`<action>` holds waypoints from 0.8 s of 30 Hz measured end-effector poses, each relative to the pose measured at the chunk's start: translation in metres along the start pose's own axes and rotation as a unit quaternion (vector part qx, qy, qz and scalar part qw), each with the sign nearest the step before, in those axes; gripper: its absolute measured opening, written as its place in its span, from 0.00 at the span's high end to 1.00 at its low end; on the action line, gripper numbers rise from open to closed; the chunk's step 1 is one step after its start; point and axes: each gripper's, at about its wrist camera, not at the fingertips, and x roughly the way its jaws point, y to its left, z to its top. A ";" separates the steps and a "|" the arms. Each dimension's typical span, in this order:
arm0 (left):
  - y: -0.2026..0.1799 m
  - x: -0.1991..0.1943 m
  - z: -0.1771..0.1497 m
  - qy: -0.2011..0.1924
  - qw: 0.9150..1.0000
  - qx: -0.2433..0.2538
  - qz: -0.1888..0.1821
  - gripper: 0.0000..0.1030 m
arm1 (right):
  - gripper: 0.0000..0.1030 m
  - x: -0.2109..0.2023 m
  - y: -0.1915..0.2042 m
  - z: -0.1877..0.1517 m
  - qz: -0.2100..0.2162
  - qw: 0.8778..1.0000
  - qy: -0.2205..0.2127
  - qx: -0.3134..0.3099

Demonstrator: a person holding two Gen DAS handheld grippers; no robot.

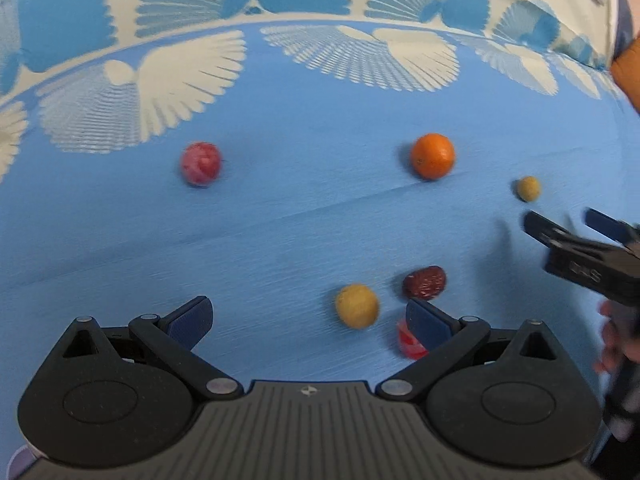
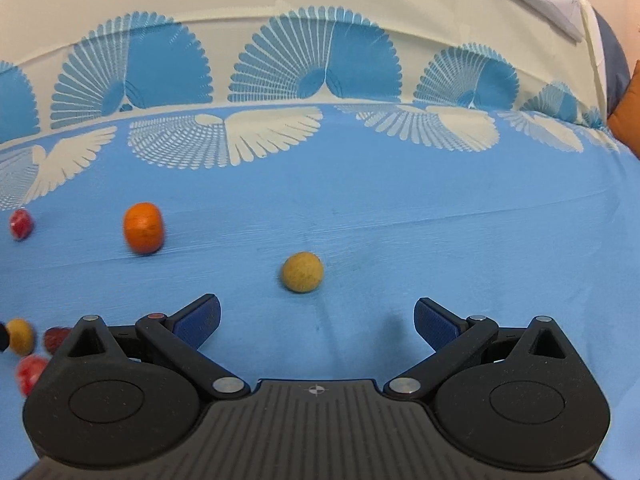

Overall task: Organize fruits
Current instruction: 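Grasp a yellow round fruit with the right tool while the left tool grasps another, then carry the yellow fruit in the right tool over the plate while the left tool carries its yellow fruit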

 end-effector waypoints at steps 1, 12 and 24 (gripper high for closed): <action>0.000 0.003 0.001 0.003 1.000 0.005 -0.004 0.00 | 0.01 0.006 0.000 0.001 0.002 1.000 0.000 0.000; -0.009 0.017 0.006 0.026 0.998 0.027 -0.048 0.73 | 0.64 0.034 0.011 0.010 0.028 0.999 -0.022 -0.023; 0.010 -0.072 -0.030 -0.017 1.000 0.005 0.004 0.73 | 0.74 -0.064 0.009 0.007 0.046 0.998 -0.032 0.037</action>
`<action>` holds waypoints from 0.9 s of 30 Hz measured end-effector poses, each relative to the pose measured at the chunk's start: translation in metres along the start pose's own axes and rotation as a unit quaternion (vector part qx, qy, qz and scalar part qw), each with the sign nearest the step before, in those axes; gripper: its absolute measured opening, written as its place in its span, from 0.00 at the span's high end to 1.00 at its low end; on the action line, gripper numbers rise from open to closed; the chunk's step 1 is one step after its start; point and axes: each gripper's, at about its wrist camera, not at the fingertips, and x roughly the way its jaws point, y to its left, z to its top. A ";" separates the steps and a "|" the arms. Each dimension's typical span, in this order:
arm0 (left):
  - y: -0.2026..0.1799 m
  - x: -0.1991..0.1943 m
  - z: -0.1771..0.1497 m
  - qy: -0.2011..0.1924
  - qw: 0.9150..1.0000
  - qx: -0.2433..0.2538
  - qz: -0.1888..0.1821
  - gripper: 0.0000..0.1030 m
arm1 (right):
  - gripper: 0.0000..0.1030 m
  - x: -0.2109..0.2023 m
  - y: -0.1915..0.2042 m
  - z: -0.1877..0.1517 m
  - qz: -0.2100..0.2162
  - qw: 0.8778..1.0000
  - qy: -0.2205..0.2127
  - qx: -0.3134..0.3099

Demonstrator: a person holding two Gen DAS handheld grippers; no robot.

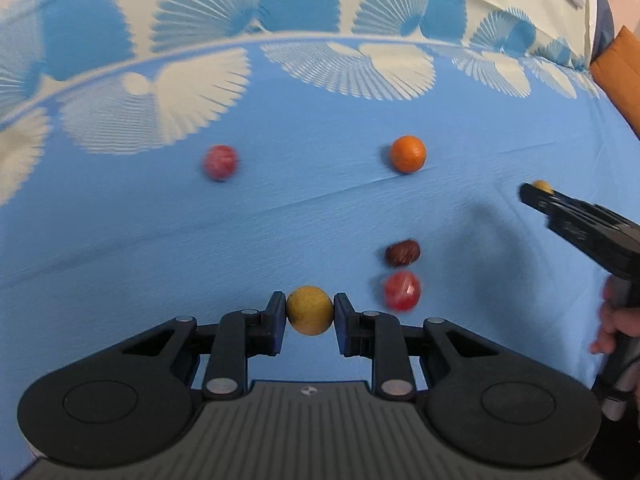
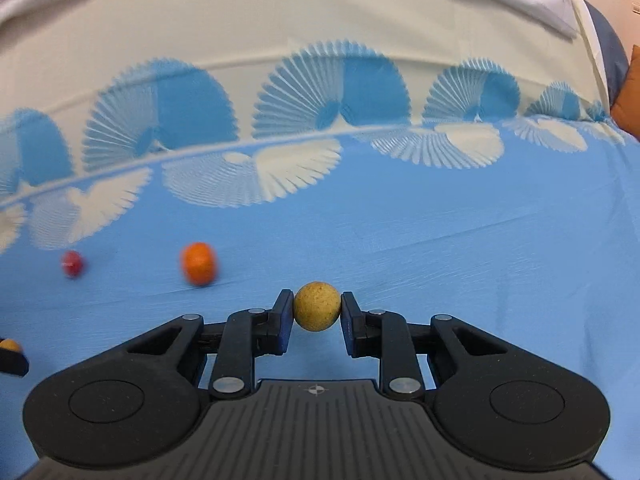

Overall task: Organize fruits
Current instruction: 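Carry the yellow fruit in the right tool over the plate while the left tool carries its yellow fruit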

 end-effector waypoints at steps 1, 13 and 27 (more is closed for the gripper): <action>0.003 -0.014 -0.006 -0.002 1.000 -0.002 0.008 0.73 | 0.74 -0.014 0.004 -0.002 0.008 1.000 -0.002 -0.001; 0.037 -0.154 -0.111 -0.017 0.994 -0.055 0.092 0.73 | 0.74 -0.173 0.104 -0.043 0.189 0.980 0.045 -0.042; 0.062 -0.231 -0.222 -0.039 0.988 -0.113 0.095 0.73 | 0.74 -0.269 0.183 -0.084 0.264 0.952 0.054 -0.142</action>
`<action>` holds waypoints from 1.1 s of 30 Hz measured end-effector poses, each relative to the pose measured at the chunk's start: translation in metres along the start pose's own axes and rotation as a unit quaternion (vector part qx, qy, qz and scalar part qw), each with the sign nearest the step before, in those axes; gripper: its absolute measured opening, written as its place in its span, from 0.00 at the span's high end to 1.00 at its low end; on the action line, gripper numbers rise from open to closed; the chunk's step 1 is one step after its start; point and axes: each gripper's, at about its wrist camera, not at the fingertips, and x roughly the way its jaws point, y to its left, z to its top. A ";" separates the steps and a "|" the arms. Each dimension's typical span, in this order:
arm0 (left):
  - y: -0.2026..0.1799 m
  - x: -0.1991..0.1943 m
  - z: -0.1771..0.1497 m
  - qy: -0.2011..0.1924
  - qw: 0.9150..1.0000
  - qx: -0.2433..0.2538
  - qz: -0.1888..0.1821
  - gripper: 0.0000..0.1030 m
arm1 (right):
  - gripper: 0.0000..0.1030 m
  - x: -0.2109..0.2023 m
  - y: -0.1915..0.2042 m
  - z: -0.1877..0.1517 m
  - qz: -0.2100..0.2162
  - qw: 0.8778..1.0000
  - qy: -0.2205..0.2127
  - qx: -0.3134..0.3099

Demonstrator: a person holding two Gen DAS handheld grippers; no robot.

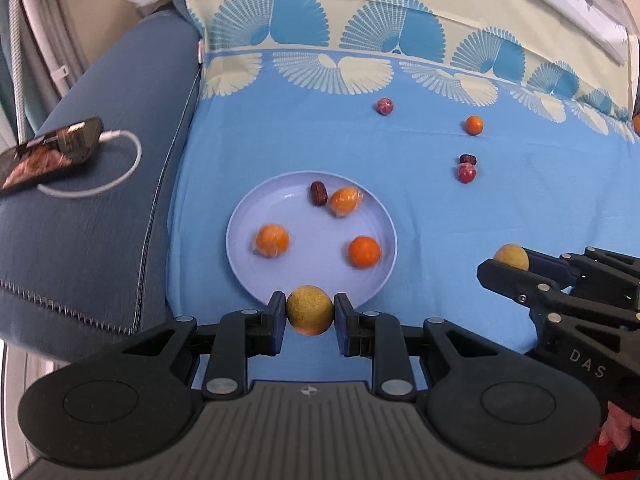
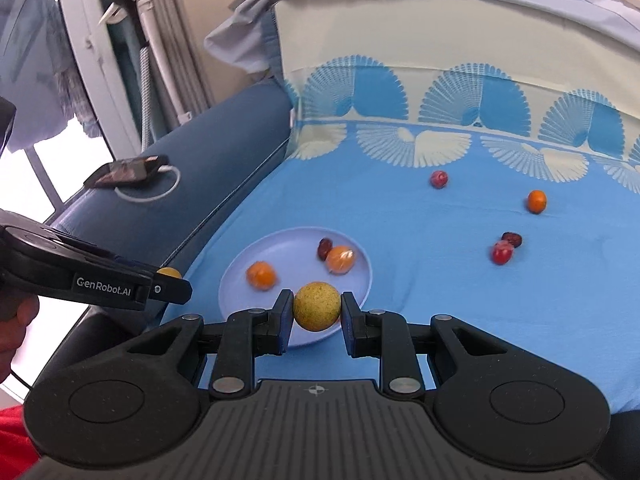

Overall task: Organize fruits
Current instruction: 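Carry the yellow fruit in the right tool over the plate while the left tool carries its yellow fruit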

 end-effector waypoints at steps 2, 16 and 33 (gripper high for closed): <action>0.003 -0.004 -0.006 -0.003 1.000 -0.002 -0.003 0.73 | 0.74 -0.003 0.007 -0.002 -0.003 1.000 -0.001 -0.007; 0.013 -0.016 -0.012 -0.027 0.999 -0.023 -0.014 0.73 | 0.74 -0.010 0.025 -0.002 -0.013 0.999 -0.008 -0.043; 0.016 -0.017 -0.009 -0.032 0.999 -0.029 -0.015 0.73 | 0.74 -0.012 0.025 -0.002 -0.017 0.999 -0.010 -0.046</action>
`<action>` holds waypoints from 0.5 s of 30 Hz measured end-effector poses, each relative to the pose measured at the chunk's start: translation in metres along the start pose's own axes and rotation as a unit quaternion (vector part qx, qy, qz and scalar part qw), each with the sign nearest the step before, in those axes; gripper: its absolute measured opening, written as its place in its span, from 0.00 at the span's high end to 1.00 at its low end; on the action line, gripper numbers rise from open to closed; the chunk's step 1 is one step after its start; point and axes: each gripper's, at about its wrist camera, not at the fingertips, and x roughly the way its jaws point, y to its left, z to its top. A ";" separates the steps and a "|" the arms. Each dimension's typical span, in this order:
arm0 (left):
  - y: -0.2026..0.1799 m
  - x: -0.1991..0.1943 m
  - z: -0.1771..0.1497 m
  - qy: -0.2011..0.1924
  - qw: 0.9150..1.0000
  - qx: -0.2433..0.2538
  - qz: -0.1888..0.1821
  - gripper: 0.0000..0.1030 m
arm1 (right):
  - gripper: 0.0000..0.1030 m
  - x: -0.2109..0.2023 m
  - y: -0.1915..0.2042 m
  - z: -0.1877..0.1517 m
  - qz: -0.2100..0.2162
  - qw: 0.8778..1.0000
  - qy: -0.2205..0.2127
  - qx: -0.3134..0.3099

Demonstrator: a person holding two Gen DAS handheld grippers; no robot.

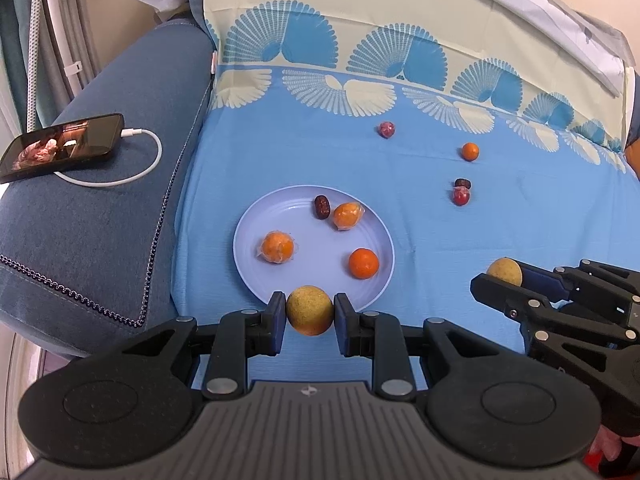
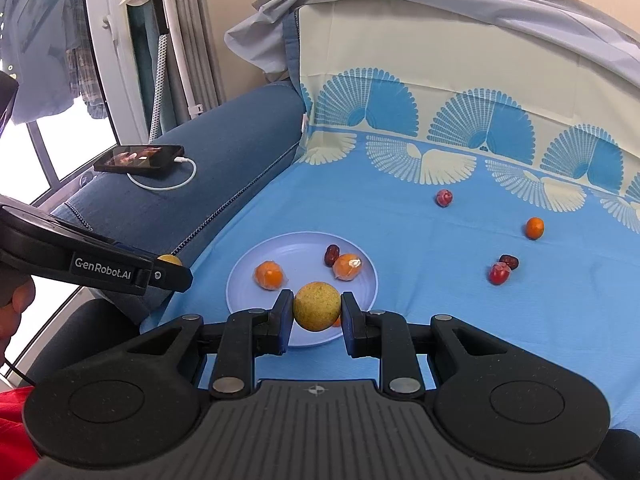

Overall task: Organize fruits
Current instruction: 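Carry the yellow fruit in the right tool over the plate while the left tool carries its yellow fruit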

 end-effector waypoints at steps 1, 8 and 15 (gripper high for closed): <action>0.000 0.000 0.000 0.000 1.000 -0.001 0.000 0.73 | 0.74 0.000 -0.001 0.000 0.000 1.000 0.000 0.000; 0.001 -0.001 0.001 -0.002 1.000 -0.002 0.000 0.73 | 0.74 0.002 0.000 0.000 0.000 1.000 0.001 0.000; 0.003 -0.001 0.001 -0.003 1.000 -0.004 0.000 0.73 | 0.74 0.002 0.000 0.001 0.000 1.000 0.001 -0.002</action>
